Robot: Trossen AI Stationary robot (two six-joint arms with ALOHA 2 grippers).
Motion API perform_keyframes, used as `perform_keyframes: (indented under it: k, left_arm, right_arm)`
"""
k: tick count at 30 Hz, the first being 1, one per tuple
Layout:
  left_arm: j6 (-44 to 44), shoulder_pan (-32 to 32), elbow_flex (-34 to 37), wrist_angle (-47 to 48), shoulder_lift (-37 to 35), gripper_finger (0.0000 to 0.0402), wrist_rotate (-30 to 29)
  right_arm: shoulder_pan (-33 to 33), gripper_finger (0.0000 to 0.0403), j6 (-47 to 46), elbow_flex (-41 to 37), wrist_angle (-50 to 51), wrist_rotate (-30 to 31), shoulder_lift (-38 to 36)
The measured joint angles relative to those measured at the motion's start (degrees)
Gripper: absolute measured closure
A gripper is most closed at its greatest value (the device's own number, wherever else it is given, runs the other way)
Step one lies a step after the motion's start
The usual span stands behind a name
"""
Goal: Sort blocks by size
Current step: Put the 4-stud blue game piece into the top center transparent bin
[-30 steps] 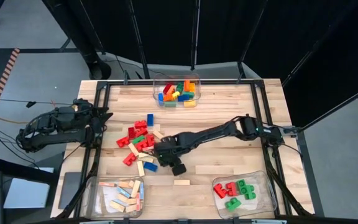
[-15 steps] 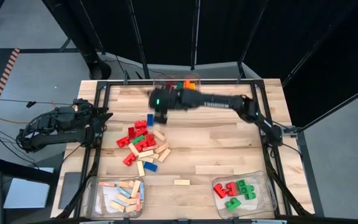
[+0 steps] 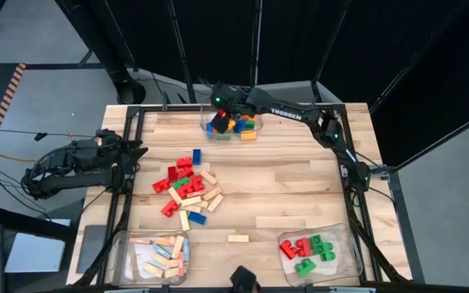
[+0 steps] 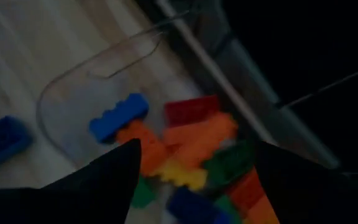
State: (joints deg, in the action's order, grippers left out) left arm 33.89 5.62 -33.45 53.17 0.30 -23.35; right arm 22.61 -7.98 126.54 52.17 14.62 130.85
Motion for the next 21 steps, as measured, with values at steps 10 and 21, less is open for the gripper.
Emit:
perform_keyframes:
  k: [10, 21]
  left_arm:
    - [0.00, 0.00, 0.00, 0.00, 0.00, 0.0156, 0.00]
    - [-0.02, -0.01, 0.00, -0.02, 0.00, 0.0156, 0.00]
  right_arm:
    - [-10.21, 0.0126, -15.16, 0.00, -8.71, -12.16, 0.30]
    - [-17.72, 0.0187, -14.27, -3.67, -27.45, 0.94, 3.75]
